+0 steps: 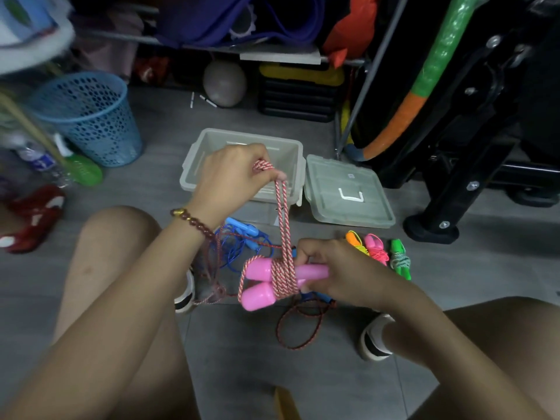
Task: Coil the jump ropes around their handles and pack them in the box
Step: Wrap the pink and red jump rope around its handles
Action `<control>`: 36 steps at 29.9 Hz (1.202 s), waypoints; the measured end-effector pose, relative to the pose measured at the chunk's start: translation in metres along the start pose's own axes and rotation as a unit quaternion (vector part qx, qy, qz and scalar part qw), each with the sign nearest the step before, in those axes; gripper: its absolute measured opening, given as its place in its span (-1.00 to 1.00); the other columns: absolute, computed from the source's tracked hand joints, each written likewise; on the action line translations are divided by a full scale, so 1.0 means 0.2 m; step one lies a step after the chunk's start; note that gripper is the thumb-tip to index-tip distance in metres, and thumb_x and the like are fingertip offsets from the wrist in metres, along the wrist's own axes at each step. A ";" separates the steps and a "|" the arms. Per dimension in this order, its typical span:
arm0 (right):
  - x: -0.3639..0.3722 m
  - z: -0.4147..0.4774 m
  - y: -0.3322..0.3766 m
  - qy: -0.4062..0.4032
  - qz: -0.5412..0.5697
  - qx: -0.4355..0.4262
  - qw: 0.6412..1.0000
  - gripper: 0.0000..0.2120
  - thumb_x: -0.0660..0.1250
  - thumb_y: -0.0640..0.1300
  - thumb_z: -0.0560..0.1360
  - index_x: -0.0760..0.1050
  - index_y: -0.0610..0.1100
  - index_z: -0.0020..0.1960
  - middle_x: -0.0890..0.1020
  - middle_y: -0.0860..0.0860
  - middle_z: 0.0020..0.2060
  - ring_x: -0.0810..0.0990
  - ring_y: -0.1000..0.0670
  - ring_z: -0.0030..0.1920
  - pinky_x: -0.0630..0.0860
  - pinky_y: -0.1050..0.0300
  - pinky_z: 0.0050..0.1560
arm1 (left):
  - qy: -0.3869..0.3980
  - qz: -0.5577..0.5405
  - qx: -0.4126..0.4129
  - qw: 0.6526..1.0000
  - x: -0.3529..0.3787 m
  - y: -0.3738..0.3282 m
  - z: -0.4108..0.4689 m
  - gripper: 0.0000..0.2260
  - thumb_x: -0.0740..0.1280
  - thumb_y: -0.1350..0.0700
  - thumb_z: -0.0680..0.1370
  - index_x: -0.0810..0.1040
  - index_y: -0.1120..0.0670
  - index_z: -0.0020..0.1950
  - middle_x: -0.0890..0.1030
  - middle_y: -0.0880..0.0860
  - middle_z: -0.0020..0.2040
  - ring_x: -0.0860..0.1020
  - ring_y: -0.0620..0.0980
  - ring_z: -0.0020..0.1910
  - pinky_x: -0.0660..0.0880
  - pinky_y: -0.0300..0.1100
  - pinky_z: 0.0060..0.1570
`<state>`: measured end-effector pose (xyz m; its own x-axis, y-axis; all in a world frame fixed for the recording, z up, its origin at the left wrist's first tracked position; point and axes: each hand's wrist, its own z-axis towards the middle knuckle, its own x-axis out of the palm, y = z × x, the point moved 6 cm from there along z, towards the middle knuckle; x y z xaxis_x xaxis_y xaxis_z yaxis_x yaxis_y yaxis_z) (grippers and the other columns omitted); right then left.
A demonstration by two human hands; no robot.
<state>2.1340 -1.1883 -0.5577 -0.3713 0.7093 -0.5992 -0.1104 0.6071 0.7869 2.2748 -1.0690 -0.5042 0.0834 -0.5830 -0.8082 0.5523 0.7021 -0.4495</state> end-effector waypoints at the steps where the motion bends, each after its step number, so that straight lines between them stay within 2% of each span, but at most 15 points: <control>1: 0.00 -0.01 0.01 0.008 0.022 0.000 1.000 -0.82 0.45 -0.32 0.34 0.52 -0.12 -0.14 0.65 0.03 -0.23 0.60 0.06 -0.20 0.50 0.09 -0.15 | 0.012 -0.007 -0.007 1.000 0.02 0.01 0.00 -0.69 0.40 -0.21 0.38 0.56 0.03 -0.20 0.51 -0.03 -0.32 0.50 0.02 -0.20 0.20 -0.17 -0.28; 3: -0.01 -0.04 0.01 0.023 0.071 0.005 0.997 -0.81 0.46 -0.34 0.35 0.51 -0.14 -0.14 0.66 -0.02 -0.22 0.60 0.06 -0.21 0.49 0.13 -0.18 | 0.027 -0.025 -0.016 0.999 0.03 0.03 0.00 -0.68 0.41 -0.22 0.36 0.54 0.04 -0.24 0.46 -0.04 -0.40 0.43 -0.06 -0.31 0.18 -0.19 -0.33; 6: -0.05 -0.08 0.07 0.032 0.135 -0.023 0.990 -0.79 0.47 -0.34 0.36 0.49 -0.15 -0.12 0.66 -0.04 -0.17 0.60 0.09 -0.18 0.49 0.22 -0.16 | 0.043 -0.107 -0.014 0.993 0.06 0.04 0.00 -0.75 0.41 -0.21 0.36 0.54 -0.05 -0.20 0.51 -0.01 -0.39 0.43 -0.07 -0.37 0.32 -0.28 -0.29; 8: -0.11 -0.10 0.13 0.009 0.197 -0.063 0.978 -0.74 0.49 -0.33 0.36 0.46 -0.10 -0.12 0.63 -0.04 -0.17 0.59 0.10 -0.15 0.50 0.21 -0.14 | 0.062 -0.173 -0.012 0.983 0.08 0.06 0.01 -0.78 0.34 -0.23 0.38 0.52 -0.11 -0.17 0.56 0.04 -0.33 0.47 0.01 -0.34 0.42 -0.12 -0.19; 10: -0.19 -0.13 0.19 -0.038 0.249 -0.108 0.962 -0.72 0.51 -0.26 0.34 0.46 -0.03 -0.11 0.59 0.00 -0.18 0.57 0.10 -0.16 0.51 0.22 -0.15 | 0.086 -0.210 -0.003 0.974 0.09 0.06 0.01 -0.76 0.26 -0.23 0.43 0.50 -0.07 -0.21 0.53 0.09 -0.35 0.46 0.09 -0.33 0.43 -0.02 -0.22; 12: -0.29 -0.15 0.20 -0.115 0.281 -0.120 0.945 -0.70 0.56 -0.17 0.30 0.46 -0.01 -0.13 0.56 -0.02 -0.19 0.56 0.06 -0.19 0.52 0.22 -0.21 | 0.141 -0.219 0.006 0.966 0.11 0.02 -0.01 -0.74 0.20 -0.10 0.48 0.44 0.06 -0.28 0.45 0.00 -0.40 0.41 0.01 -0.33 0.42 -0.08 -0.20; 14: -0.39 -0.18 0.16 -0.215 0.306 -0.086 0.924 -0.62 0.58 -0.15 0.20 0.42 -0.03 -0.13 0.60 0.02 -0.25 0.58 0.05 -0.27 0.51 0.23 -0.34 | 0.221 -0.217 -0.017 0.951 0.17 -0.02 -0.06 -0.70 0.16 0.01 0.52 0.36 0.13 -0.36 0.39 -0.07 -0.36 0.38 -0.13 -0.26 0.43 -0.21 -0.13; 15: -0.43 -0.19 0.13 -0.258 0.316 -0.064 0.911 -0.56 0.61 -0.11 0.17 0.40 -0.07 -0.13 0.62 0.04 -0.28 0.59 0.06 -0.31 0.50 0.25 -0.40 | 0.256 -0.234 -0.025 0.938 0.21 -0.04 -0.09 -0.64 0.15 0.01 0.57 0.31 0.05 -0.43 0.39 -0.06 -0.34 0.38 -0.16 -0.27 0.41 -0.21 -0.13; 17: -0.48 -0.20 0.08 -0.326 0.316 -0.030 0.891 -0.57 0.59 -0.04 0.20 0.39 -0.10 -0.13 0.63 -0.01 -0.32 0.60 0.05 -0.37 0.49 0.26 -0.44 | 0.285 -0.261 -0.031 0.922 0.28 -0.06 -0.12 -0.63 0.12 0.00 0.63 0.30 0.00 -0.39 0.33 -0.06 -0.40 0.30 -0.19 -0.41 0.32 -0.18 -0.26; 21: -0.56 -0.22 0.02 -0.424 0.316 0.000 0.849 -0.75 0.41 -0.28 0.33 0.37 -0.18 -0.09 0.61 -0.10 -0.31 0.57 0.08 -0.41 0.46 0.26 -0.46 | 0.270 -0.366 -0.059 0.889 0.31 -0.13 -0.14 -0.72 0.07 0.09 0.65 0.32 0.06 -0.26 0.29 -0.06 -0.42 0.26 -0.25 -0.50 0.24 -0.40 -0.45; 25: -0.60 -0.22 -0.06 -0.476 0.304 0.045 0.824 -0.77 0.36 -0.35 0.45 0.38 -0.29 0.06 0.57 -0.17 -0.29 0.51 0.16 -0.51 0.35 0.35 -0.56 | 0.274 -0.351 0.010 0.895 0.31 -0.22 -0.18 -0.84 0.18 0.09 0.61 0.35 0.02 -0.17 0.29 -0.11 -0.39 0.24 -0.23 -0.44 0.21 -0.33 -0.42; 28: -0.61 -0.22 -0.09 -0.486 0.286 0.068 0.823 -0.79 0.38 -0.33 0.45 0.37 -0.26 -0.02 0.57 -0.20 -0.24 0.54 0.15 -0.50 0.37 0.33 -0.56 | 0.277 -0.300 0.051 0.912 0.32 -0.25 -0.22 -0.78 0.16 0.05 0.62 0.36 0.03 -0.22 0.31 -0.11 -0.38 0.28 -0.23 -0.41 0.25 -0.29 -0.36; 32: -0.62 -0.23 -0.10 -0.492 0.235 0.084 0.834 -0.75 0.42 -0.31 0.43 0.34 -0.19 -0.07 0.57 -0.25 -0.16 0.55 0.15 -0.47 0.40 0.30 -0.53 | 0.193 -0.215 0.056 0.956 0.28 -0.20 -0.21 -0.66 0.06 -0.18 0.57 0.36 -0.04 -0.31 0.43 -0.04 -0.42 0.42 -0.10 -0.39 0.40 -0.07 -0.29; 34: -0.61 -0.22 -0.10 -0.496 0.203 0.084 0.840 -0.73 0.44 -0.27 0.42 0.34 -0.11 -0.11 0.59 -0.21 -0.17 0.57 0.11 -0.42 0.43 0.26 -0.48 | 0.182 -0.253 0.041 0.949 0.27 -0.20 -0.21 -0.68 0.09 -0.11 0.58 0.40 -0.04 -0.32 0.46 -0.05 -0.41 0.46 -0.10 -0.37 0.42 -0.09 -0.26; 36: -0.62 -0.22 -0.10 -0.501 0.187 0.084 0.841 -0.72 0.45 -0.25 0.42 0.33 -0.06 -0.14 0.61 -0.14 -0.23 0.58 0.05 -0.38 0.45 0.19 -0.44 | 0.194 -0.312 0.006 0.930 0.29 -0.20 -0.21 -0.71 0.14 0.09 0.63 0.42 -0.05 -0.29 0.44 -0.11 -0.42 0.41 -0.20 -0.41 0.38 -0.22 -0.31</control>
<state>2.1408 -1.3037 -0.4928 0.6212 0.7568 -0.2036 0.0041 0.2567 0.9665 2.2232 -1.1143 -0.5482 -0.5607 -0.6820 -0.4696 0.4018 0.2717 -0.8745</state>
